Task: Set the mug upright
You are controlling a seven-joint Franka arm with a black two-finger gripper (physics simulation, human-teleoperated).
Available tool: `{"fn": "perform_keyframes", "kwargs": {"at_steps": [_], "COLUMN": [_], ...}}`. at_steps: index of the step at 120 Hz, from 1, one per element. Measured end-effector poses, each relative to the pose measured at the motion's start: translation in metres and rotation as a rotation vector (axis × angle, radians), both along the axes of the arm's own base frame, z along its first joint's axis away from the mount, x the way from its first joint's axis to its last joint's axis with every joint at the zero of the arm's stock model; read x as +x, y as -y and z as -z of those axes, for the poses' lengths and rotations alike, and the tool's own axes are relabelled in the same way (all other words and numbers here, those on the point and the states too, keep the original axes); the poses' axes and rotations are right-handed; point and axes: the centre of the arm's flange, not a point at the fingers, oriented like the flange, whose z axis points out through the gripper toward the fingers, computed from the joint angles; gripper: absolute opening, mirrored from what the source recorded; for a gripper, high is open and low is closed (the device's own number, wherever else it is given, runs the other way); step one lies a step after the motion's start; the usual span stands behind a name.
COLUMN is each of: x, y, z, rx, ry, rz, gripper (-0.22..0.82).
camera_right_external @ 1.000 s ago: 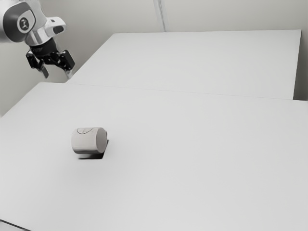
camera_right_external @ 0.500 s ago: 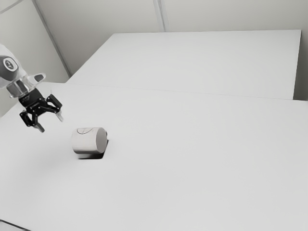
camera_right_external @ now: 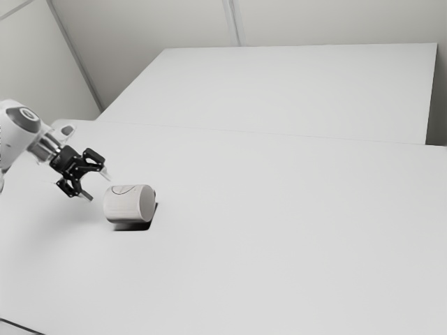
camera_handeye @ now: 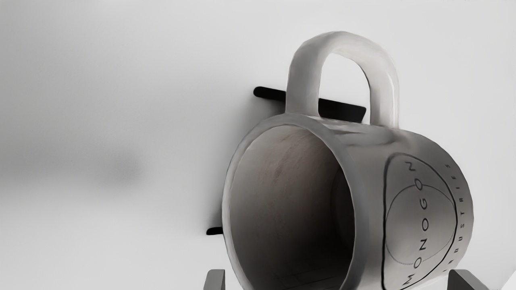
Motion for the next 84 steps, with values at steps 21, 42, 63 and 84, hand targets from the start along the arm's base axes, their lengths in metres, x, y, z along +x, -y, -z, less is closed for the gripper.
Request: {"fn": "perform_keyframes", "kwargs": {"at_steps": [21, 42, 63, 84], "x": [0.01, 0.009, 0.011, 0.014], "y": [0.008, 0.015, 0.022, 0.026], "z": [0.022, 0.038, 0.04, 0.035], "rx": [-0.093, -0.178, -0.255, -0.275], "ry": [0.042, 0.067, 0.097, 0.116], "rz": [-0.026, -0.055, -0.087, -0.085], "gripper": [0.6, 0.6, 0.6, 0.22]}}
